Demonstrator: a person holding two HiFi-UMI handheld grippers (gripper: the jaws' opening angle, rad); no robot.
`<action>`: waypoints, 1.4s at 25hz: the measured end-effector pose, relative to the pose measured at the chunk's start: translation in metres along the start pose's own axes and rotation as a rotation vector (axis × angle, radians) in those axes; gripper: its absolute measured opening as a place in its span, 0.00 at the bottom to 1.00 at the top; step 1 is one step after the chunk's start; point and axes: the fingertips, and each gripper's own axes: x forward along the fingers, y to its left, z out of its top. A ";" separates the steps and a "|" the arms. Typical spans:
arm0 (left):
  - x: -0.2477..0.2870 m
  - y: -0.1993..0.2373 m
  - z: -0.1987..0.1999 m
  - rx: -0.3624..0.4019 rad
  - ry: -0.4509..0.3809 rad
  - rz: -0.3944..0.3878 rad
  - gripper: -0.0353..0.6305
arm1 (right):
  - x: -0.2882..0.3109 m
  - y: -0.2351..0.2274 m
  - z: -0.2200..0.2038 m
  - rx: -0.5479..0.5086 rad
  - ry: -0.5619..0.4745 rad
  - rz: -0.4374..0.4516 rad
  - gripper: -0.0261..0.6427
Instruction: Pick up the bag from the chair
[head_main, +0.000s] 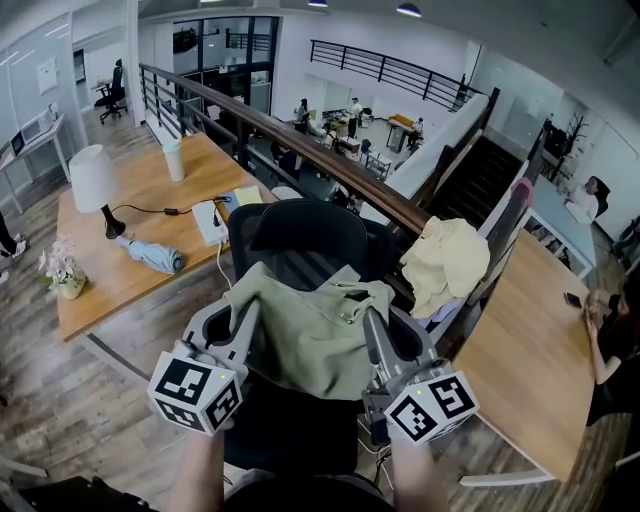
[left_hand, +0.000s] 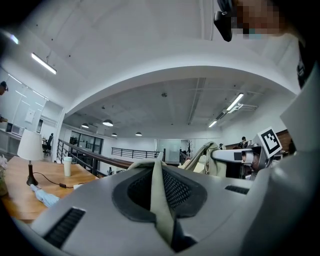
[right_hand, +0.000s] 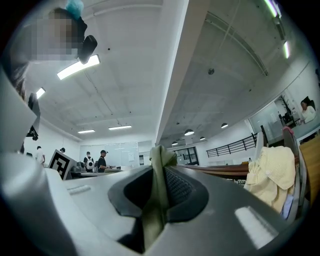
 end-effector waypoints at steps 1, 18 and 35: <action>-0.002 0.000 0.002 0.000 -0.005 0.000 0.08 | 0.000 0.002 0.002 -0.004 -0.004 0.001 0.13; -0.024 -0.005 0.019 -0.009 -0.061 0.004 0.08 | -0.004 0.023 0.014 -0.049 -0.023 0.013 0.13; -0.023 -0.006 0.029 -0.012 -0.082 -0.007 0.08 | -0.004 0.024 0.024 -0.066 -0.043 0.004 0.13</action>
